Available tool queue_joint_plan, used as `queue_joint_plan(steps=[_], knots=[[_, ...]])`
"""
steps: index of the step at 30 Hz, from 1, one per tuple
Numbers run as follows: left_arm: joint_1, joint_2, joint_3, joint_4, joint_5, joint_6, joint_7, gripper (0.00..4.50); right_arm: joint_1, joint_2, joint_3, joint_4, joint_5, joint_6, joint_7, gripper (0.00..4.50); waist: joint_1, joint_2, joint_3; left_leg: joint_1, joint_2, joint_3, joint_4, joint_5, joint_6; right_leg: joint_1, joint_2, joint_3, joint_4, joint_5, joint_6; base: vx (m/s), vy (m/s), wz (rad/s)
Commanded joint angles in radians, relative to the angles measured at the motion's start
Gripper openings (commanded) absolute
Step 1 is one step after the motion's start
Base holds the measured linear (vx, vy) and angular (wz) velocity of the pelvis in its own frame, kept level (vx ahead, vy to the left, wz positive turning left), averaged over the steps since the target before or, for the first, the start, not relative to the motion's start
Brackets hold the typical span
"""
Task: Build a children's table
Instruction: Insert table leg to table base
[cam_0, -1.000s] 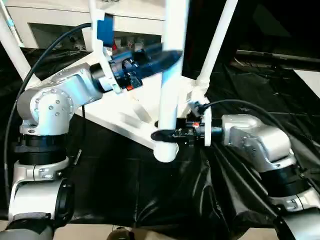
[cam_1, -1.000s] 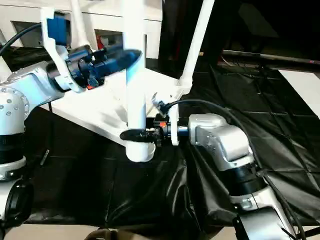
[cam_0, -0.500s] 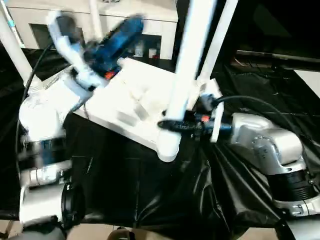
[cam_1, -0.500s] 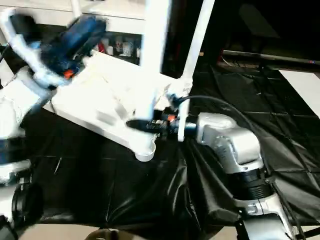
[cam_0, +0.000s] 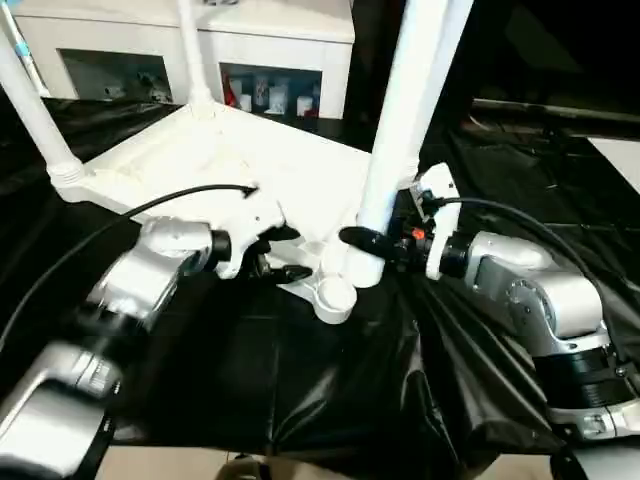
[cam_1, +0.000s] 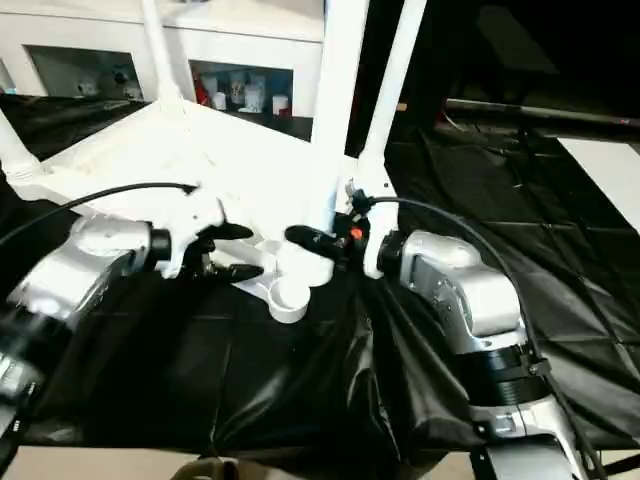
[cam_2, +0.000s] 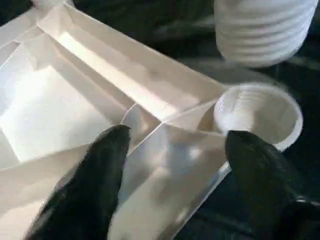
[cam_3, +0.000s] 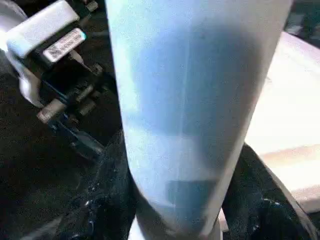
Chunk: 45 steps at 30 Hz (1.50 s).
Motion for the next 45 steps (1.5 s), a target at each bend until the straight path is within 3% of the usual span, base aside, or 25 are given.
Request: queue_joint_plan(steps=[1,2,3,5,9,13,15,17,20,24,25,26,29,32,33,36,37,38,42,45], knots=[[-0.029,-0.006,-0.036,0.064,0.053,-0.051,0.003,3.21,0.012,-0.016,0.017,0.004,-0.038,-0.033,-0.021,1.86,0.002,0.030,-0.086,0.056,0.051,-0.031,-0.071,-0.243,-0.110,0.022,-0.081,0.029,-0.066,-0.036,-0.211,0.000,0.000,0.00],[-0.058,-0.011,-0.067,0.137,0.100,-0.097,0.014,3.04,0.022,-0.014,0.025,0.005,-0.054,-0.057,-0.030,1.86,0.000,0.027,-0.083,0.054,0.049,-0.030,-0.073,-0.250,-0.106,0.021,-0.079,0.030,-0.074,-0.049,-0.206,0.000,0.000,0.00],[-0.077,-0.015,-0.084,0.189,0.130,-0.128,0.009,2.92,0.031,-0.012,0.026,-0.001,-0.057,-0.062,-0.029,1.86,0.002,0.029,-0.086,0.059,0.049,-0.030,-0.071,-0.264,-0.110,0.020,-0.079,0.031,-0.074,-0.052,-0.203,0.000,0.000,0.00],[-0.099,-0.018,-0.103,0.253,0.166,-0.164,-0.021,2.83,0.043,-0.013,0.027,-0.014,-0.060,-0.060,-0.030,1.86,0.001,0.030,-0.086,0.056,0.053,-0.034,-0.074,-0.272,-0.111,0.025,-0.081,0.029,-0.070,-0.035,-0.218,0.000,0.000,0.00],[-0.120,-0.023,-0.102,0.309,0.165,-0.171,-0.102,2.38,0.055,-0.017,0.021,-0.028,-0.059,-0.058,-0.032,1.86,-0.004,0.036,-0.082,0.054,0.051,-0.034,-0.076,-0.298,-0.099,0.026,-0.084,0.029,-0.074,-0.074,-0.241,0.000,0.000,0.00],[-0.165,-0.044,-0.102,0.402,0.195,-0.221,-0.060,1.99,0.061,-0.020,0.021,-0.030,-0.058,-0.065,-0.034,1.86,-0.005,0.036,-0.080,0.059,0.051,-0.035,-0.074,-0.321,-0.091,0.027,-0.087,0.033,-0.082,-0.134,-0.244,0.000,0.000,0.00],[-0.190,-0.055,-0.083,0.451,0.183,-0.242,-0.082,1.92,0.061,-0.017,0.019,-0.030,-0.061,-0.070,-0.036,1.86,-0.004,0.043,-0.080,0.055,0.051,-0.037,-0.075,-0.310,-0.088,0.030,-0.089,0.033,-0.082,-0.139,-0.246,0.000,0.000,0.00],[-0.199,-0.060,-0.074,0.466,0.180,-0.253,-0.086,1.67,0.061,-0.016,0.018,-0.031,-0.061,-0.071,-0.036,1.86,-0.003,0.041,-0.081,0.060,0.051,-0.036,-0.075,-0.320,-0.088,0.028,-0.086,0.032,-0.085,-0.154,-0.245,0.000,0.000,0.00],[-0.238,-0.071,-0.004,0.497,0.127,-0.261,-0.135,1.46,0.057,-0.015,0.005,-0.031,-0.059,-0.075,-0.039,1.86,-0.003,0.042,-0.081,0.058,0.051,-0.036,-0.075,-0.313,-0.083,0.029,-0.085,0.031,-0.082,-0.134,-0.259,0.000,0.000,0.00],[-0.245,-0.071,0.014,0.498,0.105,-0.257,-0.215,1.15,0.057,-0.017,0.006,-0.030,-0.058,-0.076,-0.039,1.86,0.002,0.042,-0.083,0.060,0.052,-0.033,-0.072,-0.297,-0.073,0.026,-0.085,0.031,-0.079,-0.090,-0.278,0.000,0.000,0.00],[-0.247,-0.070,0.011,0.502,0.108,-0.251,-0.232,1.12,0.056,-0.017,0.006,-0.030,-0.058,-0.076,-0.038,1.86,0.003,0.045,-0.083,0.060,0.053,-0.032,-0.072,-0.299,-0.072,0.025,-0.085,0.031,-0.078,-0.086,-0.280,0.000,0.000,0.00],[-0.248,-0.071,0.004,0.505,0.111,-0.240,-0.256,1.46,0.056,-0.017,0.007,-0.029,-0.058,-0.077,-0.037,1.86,0.003,0.042,-0.082,0.061,0.053,-0.032,-0.073,-0.301,-0.070,0.025,-0.085,0.031,-0.079,-0.090,-0.279,0.000,0.000,0.00],[-0.250,-0.078,-0.010,0.531,0.140,-0.244,-0.287,1.47,0.054,-0.014,0.011,-0.024,-0.060,-0.080,-0.035,1.86,0.004,0.039,-0.081,0.060,0.053,-0.031,-0.074,-0.302,-0.067,0.027,-0.087,0.032,-0.080,-0.112,-0.275,0.000,0.000,0.00],[-0.240,-0.087,-0.021,0.548,0.172,-0.270,-0.277,2.07,0.054,-0.012,0.013,-0.022,-0.062,-0.081,-0.031,1.86,0.003,0.041,-0.080,0.061,0.055,-0.033,-0.075,-0.311,-0.066,0.025,-0.089,0.033,-0.084,-0.132,-0.271,0.000,0.000,0.00],[-0.236,-0.091,-0.030,0.555,0.187,-0.283,-0.265,1.94,0.053,-0.011,0.014,-0.021,-0.063,-0.082,-0.030,1.86,0.004,0.038,-0.080,0.062,0.056,-0.033,-0.075,-0.315,-0.067,0.025,-0.090,0.034,-0.085,-0.141,-0.269,0.000,0.000,0.00],[-0.232,-0.099,-0.055,0.576,0.234,-0.323,-0.191,2.08,0.052,-0.011,0.016,-0.021,-0.063,-0.083,-0.029,1.86,0.004,0.039,-0.080,0.061,0.057,-0.035,-0.076,-0.317,-0.067,0.025,-0.090,0.034,-0.085,-0.144,-0.262,0.000,0.000,0.00],[-0.235,-0.116,-0.063,0.603,0.275,-0.363,-0.052,2.08,0.053,-0.011,0.017,-0.021,-0.062,-0.084,-0.028,1.86,0.003,0.042,-0.081,0.059,0.057,-0.035,-0.076,-0.317,-0.069,0.026,-0.089,0.033,-0.083,-0.135,-0.262,0.000,0.000,0.00],[-0.238,-0.122,-0.061,0.611,0.283,-0.370,-0.016,2.08,0.053,-0.010,0.017,-0.021,-0.062,-0.085,-0.028,1.86,0.002,0.041,-0.081,0.060,0.057,-0.036,-0.076,-0.324,-0.070,0.026,-0.087,0.033,-0.083,-0.134,-0.258,0.000,0.000,0.00],[-0.239,-0.135,-0.054,0.634,0.295,-0.370,-0.011,2.12,0.059,-0.012,0.020,-0.030,-0.061,-0.082,-0.023,1.86,0.004,0.041,-0.081,0.059,0.055,-0.036,-0.075,-0.305,-0.061,0.026,-0.088,0.033,-0.087,-0.129,-0.258,0.000,0.000,0.00],[-0.238,-0.137,-0.060,0.648,0.308,-0.361,-0.037,1.75,0.064,-0.014,0.022,-0.037,-0.060,-0.079,-0.017,1.86,0.003,0.043,-0.081,0.061,0.056,-0.036,-0.076,-0.317,-0.064,0.025,-0.088,0.033,-0.086,-0.131,-0.262,0.000,0.000,0.00]])
